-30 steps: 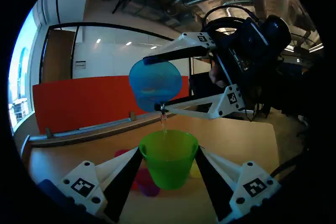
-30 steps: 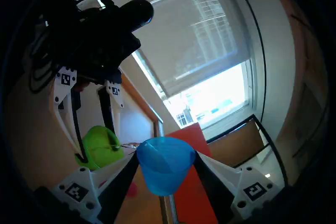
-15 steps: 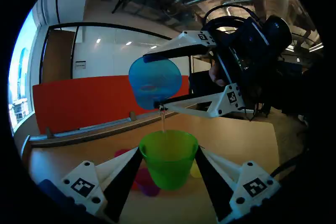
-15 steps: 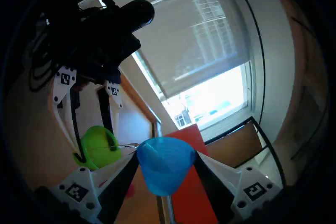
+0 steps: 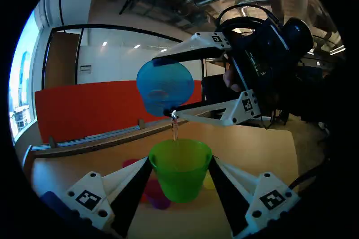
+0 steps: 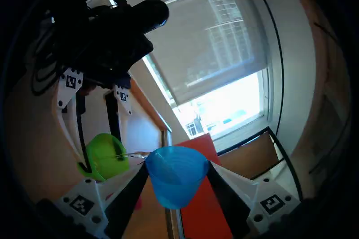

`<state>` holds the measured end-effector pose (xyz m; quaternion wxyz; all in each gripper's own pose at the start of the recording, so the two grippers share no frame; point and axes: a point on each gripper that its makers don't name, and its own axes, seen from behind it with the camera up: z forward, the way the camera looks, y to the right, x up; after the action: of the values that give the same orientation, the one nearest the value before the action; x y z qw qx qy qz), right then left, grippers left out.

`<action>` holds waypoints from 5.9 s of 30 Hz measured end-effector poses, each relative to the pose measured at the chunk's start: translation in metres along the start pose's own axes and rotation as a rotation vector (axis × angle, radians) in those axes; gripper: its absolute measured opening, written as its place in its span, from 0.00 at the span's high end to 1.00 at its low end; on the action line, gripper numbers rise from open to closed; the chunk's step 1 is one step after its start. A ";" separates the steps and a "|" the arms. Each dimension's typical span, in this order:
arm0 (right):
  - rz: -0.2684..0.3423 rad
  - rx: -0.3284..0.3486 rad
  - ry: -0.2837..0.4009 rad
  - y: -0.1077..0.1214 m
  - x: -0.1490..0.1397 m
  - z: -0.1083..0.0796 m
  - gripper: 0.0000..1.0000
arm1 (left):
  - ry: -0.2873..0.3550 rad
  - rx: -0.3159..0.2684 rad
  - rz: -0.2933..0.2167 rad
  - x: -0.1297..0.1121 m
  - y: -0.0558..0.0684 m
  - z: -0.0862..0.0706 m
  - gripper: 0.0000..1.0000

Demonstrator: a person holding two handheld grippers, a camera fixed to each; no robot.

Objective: Pour water

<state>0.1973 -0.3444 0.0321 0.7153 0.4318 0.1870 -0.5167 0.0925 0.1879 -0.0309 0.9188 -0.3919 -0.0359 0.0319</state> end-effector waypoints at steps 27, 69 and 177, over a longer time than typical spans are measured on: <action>-0.052 0.003 -0.005 0.000 -0.003 0.001 0.07 | -0.003 -0.003 0.001 0.000 0.001 0.001 0.13; -0.116 -0.008 -0.011 0.005 -0.007 -0.002 0.07 | -0.009 -0.007 0.009 -0.001 0.004 0.003 0.13; -0.337 -0.005 -0.016 -0.006 0.024 -0.005 0.07 | 0.008 0.016 0.005 0.002 -0.004 -0.002 0.13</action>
<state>0.2020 -0.3546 0.0099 0.6210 0.3885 0.2525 -0.6321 0.0947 0.1836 -0.0296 0.9219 -0.3848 -0.0312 0.0329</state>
